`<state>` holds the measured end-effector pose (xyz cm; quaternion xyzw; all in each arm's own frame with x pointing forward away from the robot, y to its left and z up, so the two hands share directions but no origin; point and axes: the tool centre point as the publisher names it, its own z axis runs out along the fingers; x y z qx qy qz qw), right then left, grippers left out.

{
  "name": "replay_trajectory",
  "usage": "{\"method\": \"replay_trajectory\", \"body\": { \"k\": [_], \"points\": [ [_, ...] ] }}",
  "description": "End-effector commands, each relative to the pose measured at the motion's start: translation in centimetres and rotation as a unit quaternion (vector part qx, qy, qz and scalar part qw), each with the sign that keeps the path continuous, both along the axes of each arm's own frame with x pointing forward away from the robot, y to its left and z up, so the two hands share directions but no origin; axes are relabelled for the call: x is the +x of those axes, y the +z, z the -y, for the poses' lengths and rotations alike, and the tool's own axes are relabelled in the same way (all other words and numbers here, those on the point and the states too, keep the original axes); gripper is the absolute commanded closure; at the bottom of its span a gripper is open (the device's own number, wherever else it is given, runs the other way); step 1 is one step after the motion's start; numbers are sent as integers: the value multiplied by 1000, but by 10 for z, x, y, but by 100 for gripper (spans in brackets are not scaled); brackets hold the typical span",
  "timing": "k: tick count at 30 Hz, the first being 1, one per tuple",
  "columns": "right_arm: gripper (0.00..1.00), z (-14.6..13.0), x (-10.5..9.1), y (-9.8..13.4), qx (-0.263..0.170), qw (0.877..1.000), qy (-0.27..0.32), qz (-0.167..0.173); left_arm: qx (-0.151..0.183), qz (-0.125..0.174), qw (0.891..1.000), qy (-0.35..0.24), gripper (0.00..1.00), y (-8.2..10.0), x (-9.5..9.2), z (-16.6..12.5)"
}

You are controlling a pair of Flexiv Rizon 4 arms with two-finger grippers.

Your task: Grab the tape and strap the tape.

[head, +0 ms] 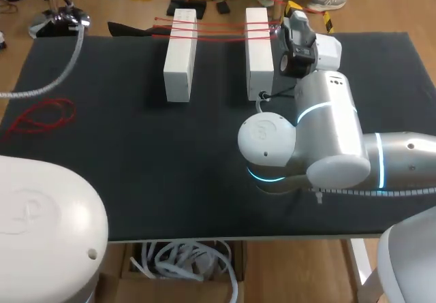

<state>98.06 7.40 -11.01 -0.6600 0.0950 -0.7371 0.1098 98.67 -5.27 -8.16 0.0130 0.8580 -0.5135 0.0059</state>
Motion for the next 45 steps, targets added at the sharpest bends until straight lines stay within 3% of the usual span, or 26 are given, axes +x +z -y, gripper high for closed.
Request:
{"method": "replay_trajectory", "body": {
  "k": [1, 6, 15, 25, 45],
  "points": [
    [100, 0, -1, 2, -1, 1000, -1, -4, 94, 12, 995, -2, 100, 9, -3, 5],
    [100, 0, -1, 2, -1, 1000, -1, -4, 126, 24, 992, -16, 100, 10, -8, 11],
    [100, 0, -1, 2, -1, 1000, -1, -4, 173, 15, 985, -24, 100, 13, -21, 14],
    [100, 0, -1, 2, -1, 1000, -1, -4, 184, 16, 982, -37, 100, 18, -20, 29],
    [100, 0, -1, 2, -1, 1000, -1, -4, 185, 28, 981, -45, 100, 26, -14, 26]
  ]
}}
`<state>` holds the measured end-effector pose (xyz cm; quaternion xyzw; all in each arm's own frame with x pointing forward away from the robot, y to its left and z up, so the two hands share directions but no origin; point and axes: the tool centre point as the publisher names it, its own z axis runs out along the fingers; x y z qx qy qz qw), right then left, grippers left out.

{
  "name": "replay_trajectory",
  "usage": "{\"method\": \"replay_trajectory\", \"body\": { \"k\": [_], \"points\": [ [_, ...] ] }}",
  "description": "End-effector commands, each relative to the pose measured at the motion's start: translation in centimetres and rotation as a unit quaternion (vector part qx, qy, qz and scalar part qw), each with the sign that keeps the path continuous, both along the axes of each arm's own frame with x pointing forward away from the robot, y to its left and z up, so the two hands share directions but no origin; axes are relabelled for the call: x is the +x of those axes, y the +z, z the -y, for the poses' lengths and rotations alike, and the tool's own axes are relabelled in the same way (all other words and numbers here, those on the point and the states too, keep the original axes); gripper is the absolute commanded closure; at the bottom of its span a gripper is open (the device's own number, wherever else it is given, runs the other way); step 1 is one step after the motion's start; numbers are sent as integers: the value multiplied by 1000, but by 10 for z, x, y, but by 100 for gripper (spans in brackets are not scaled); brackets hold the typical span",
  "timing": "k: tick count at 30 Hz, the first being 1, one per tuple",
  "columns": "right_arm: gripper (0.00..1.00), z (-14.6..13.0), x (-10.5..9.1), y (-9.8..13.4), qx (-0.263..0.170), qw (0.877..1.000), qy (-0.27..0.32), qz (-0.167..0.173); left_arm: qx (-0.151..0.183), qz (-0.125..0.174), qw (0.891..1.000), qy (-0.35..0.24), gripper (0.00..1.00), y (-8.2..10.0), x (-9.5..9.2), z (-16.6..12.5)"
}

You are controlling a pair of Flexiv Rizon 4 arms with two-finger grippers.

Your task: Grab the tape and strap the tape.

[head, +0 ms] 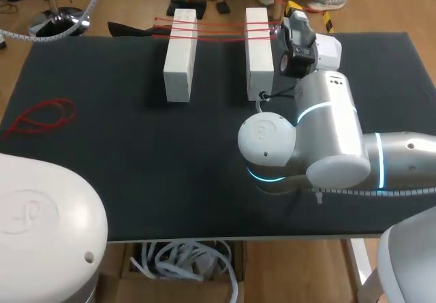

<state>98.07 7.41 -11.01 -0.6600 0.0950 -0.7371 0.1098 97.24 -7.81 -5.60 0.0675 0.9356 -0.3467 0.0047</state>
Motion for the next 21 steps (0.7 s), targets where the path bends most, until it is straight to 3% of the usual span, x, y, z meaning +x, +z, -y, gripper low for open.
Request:
{"method": "replay_trajectory", "body": {
  "k": [1, 6, 9, 11, 13, 15, 16, 21],
  "points": [
    [100, 0, -1, 2, -1, 1000, -1, -4, 1, 0, 1000, 0, 100, 0, 0, 0],
    [100, 0, -1, 2, -1, 1000, -1, -4, 1, 0, 1000, 0, 100, 0, 0, 0],
    [100, 6, 0, -2, -81, 996, -22, 1, 1, 0, 1000, 0, 100, 0, 0, 0],
    [100, 12, 0, -1, -184, 983, -11, 16, 1, 0, 1000, 0, 100, 0, 0, 0],
    [100, 19, -1, 5, -291, 955, 6, 51, 1, 0, 1000, 0, 100, 0, 0, 0],
    [100, 26, 0, 10, -347, 935, 25, 67, 1, 0, 1000, 0, 100, 0, 0, 0],
    [100, 31, 0, 19, -367, 926, 22, 87, 1, 0, 1000, 0, 100, 0, 0, 0],
    [100, 31, 0, 19, -367, 926, 22, 87, 1, 0, 1000, 0, 100, 0, 0, 0]
  ]
}}
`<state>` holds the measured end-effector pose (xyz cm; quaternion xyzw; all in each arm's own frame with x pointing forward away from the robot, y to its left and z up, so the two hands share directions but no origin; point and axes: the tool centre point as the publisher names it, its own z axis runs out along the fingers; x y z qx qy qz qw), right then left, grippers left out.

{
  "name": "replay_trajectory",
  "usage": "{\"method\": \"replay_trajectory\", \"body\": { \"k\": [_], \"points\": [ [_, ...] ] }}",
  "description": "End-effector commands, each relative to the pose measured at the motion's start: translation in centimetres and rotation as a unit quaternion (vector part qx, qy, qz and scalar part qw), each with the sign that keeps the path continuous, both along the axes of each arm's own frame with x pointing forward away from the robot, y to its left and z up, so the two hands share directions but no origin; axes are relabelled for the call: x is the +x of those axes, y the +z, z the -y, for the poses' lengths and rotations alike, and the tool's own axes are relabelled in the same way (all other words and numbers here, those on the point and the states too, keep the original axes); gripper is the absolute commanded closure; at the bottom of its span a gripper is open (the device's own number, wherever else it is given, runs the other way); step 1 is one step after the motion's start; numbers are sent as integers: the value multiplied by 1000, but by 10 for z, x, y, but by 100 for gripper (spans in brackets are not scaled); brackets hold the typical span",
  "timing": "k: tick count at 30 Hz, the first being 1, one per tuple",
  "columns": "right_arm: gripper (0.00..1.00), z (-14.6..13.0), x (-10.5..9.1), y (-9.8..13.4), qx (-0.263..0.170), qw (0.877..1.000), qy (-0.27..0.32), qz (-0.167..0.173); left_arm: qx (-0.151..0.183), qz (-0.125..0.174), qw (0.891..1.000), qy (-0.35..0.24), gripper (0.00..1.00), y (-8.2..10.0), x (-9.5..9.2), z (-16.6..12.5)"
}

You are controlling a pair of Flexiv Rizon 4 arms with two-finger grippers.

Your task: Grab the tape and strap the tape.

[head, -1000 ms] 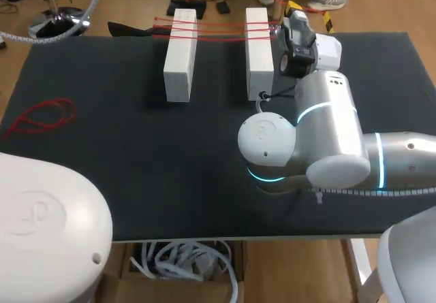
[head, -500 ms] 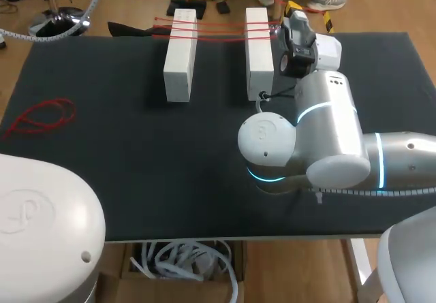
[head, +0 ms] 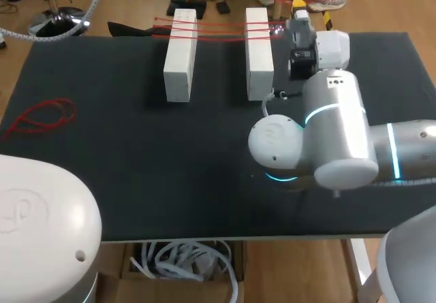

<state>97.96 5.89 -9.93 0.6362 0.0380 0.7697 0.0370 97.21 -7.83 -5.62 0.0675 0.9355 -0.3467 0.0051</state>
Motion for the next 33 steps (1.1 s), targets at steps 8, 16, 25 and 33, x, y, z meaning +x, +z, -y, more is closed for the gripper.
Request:
{"method": "replay_trajectory", "body": {
  "k": [8, 16, 25, 33],
  "points": [
    [100, 16, 1, 8, -181, 982, 48, 35, 1, -1, 1000, 0, 100, 0, 0, 0],
    [100, 4, 4, 19, -342, 940, 3, 8, 1, -1, 1000, 0, 100, 0, 0, 0],
    [100, 1, 5, 29, -356, 934, -39, -2, 1, -1, 1000, 0, 100, 0, 0, 0],
    [100, 1, 5, 29, -356, 934, -39, -2, 1, -1, 1000, 0, 100, 0, 0, 0]
  ]
}}
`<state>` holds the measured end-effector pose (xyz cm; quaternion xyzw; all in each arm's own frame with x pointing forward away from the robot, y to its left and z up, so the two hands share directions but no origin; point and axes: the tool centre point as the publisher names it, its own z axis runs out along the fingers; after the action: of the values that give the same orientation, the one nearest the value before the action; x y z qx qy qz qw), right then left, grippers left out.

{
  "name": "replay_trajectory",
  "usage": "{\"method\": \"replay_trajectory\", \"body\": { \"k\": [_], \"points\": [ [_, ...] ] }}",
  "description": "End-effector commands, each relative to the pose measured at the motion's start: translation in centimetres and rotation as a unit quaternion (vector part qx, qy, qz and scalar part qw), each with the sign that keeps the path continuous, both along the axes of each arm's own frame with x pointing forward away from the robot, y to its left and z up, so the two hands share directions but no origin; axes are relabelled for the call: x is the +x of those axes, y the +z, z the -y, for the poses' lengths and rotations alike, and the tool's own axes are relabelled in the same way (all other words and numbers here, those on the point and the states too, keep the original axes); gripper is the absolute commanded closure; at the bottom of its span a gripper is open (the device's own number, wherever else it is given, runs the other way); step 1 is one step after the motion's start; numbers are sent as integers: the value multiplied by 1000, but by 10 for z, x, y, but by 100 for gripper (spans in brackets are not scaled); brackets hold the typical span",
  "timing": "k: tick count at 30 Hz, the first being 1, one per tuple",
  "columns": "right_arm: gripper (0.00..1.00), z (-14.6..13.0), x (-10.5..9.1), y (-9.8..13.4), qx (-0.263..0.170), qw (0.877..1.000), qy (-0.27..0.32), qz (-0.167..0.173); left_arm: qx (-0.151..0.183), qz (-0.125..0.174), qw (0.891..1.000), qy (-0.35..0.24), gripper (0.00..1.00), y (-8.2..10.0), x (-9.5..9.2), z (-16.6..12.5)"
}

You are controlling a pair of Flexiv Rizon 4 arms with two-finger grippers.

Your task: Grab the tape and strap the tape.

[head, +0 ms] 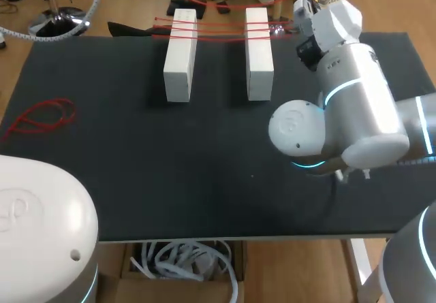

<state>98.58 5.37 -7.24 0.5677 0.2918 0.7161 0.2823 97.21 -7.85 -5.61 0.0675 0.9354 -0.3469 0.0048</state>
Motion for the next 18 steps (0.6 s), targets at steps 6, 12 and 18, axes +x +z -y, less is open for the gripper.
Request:
{"method": "replay_trajectory", "body": {
  "k": [6, 12, 18],
  "points": [
    [100, -4, -1, 2, 1, 1000, -19, -15, 2, 0, 1000, 0, 100, 0, 0, 0],
    [100, -31, 1, 13, -104, 994, -24, -10, 2, 0, 1000, 0, 100, 0, 0, 0],
    [100, -64, 6, 17, -164, 986, -23, -35, 2, 0, 1000, 0, 100, 0, 0, 0]
  ]
}}
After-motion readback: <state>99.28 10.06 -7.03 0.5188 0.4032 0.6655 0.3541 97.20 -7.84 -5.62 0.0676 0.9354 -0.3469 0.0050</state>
